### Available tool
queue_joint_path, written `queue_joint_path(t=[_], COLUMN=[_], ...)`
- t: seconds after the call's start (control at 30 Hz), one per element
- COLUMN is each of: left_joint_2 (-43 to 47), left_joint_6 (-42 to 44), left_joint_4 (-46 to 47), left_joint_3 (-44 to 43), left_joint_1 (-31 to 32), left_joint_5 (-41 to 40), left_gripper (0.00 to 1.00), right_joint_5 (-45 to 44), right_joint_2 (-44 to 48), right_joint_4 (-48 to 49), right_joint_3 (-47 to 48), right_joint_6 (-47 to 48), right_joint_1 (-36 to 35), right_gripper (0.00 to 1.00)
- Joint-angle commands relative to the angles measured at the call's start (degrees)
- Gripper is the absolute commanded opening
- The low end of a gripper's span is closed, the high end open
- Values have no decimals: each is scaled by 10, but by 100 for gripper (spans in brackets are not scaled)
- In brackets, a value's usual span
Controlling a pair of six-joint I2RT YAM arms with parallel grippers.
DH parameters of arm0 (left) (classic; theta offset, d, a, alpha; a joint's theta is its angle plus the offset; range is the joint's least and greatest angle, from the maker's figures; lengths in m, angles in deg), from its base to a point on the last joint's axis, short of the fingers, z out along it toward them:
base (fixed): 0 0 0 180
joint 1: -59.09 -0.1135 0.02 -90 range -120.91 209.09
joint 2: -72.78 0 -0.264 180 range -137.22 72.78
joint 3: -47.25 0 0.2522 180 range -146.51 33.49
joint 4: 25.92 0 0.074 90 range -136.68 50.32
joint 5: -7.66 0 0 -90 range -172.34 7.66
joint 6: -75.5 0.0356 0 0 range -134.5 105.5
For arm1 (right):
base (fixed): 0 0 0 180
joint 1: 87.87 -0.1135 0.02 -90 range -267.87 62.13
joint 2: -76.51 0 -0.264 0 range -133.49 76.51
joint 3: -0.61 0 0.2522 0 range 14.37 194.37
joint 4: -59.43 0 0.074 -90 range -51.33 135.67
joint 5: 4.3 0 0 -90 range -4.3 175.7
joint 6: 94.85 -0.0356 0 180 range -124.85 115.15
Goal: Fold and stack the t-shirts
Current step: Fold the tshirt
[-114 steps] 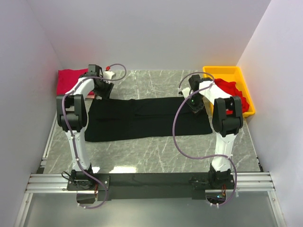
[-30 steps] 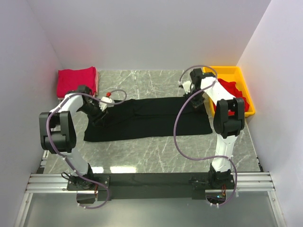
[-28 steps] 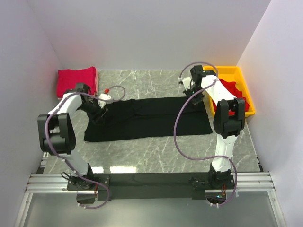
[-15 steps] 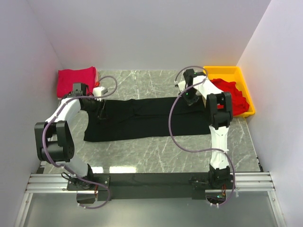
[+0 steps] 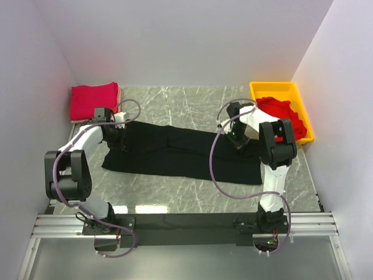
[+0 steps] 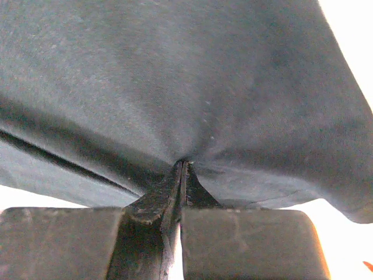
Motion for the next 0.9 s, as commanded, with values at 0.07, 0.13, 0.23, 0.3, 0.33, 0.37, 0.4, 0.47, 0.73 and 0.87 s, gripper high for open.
queue_joint_path(t=[0.07,0.13,0.23,0.3,0.33,0.37,0.4,0.47,0.73,0.87], left_joint_2=[-90,-131,-213,-277,-318,-338,-360,-420,-469,-372], left_joint_6=[-68,-77,-80,-78,-72,-67,-62,-26,53,57], left_joint_4=[49,53,56,45,40,38,34,25,35,91], left_joint_3=[-18,-60,-140,-195,-255,-287,-319,-420,-663,-579], left_joint_1=[21,42,59,71,76,83,88,101,112,116], left_joint_5=[-40,-58,-70,-80,-84,-96,-100,-124,-112,-99], left_gripper=[1,1,0,1,1,1,1,1,1,1], right_joint_5=[65,85,105,113,118,122,127,149,173,86], right_joint_2=[80,102,116,119,118,117,113,103,180,177], right_joint_4=[-18,-29,-43,-41,-35,-32,-31,-24,-16,-7], right_joint_3=[-91,-104,-114,-127,-130,-132,-133,-125,-66,-78], right_joint_6=[13,20,31,34,32,27,27,16,19,50], right_joint_1=[-13,-13,-17,-17,-18,-21,-23,-38,-36,-26], right_gripper=[0,0,0,0,0,0,0,0,0,0])
